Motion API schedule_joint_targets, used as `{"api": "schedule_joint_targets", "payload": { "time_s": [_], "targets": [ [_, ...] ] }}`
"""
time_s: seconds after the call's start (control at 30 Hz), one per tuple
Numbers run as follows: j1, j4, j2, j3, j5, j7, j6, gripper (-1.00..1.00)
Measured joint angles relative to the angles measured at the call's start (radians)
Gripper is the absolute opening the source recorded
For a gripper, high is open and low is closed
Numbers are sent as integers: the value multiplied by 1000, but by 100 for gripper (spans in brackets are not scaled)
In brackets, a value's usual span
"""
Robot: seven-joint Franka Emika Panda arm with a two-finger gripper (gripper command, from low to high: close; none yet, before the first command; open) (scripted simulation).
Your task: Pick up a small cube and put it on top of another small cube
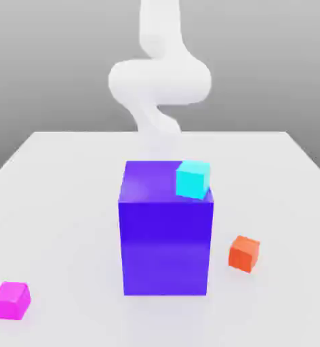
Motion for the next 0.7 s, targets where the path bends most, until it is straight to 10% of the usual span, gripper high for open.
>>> {"api": "schedule_joint_targets", "payload": {
  "time_s": [0.7],
  "targets": [
    [-420,-69,765,-27,-126,817,269,0]
  ]
}}
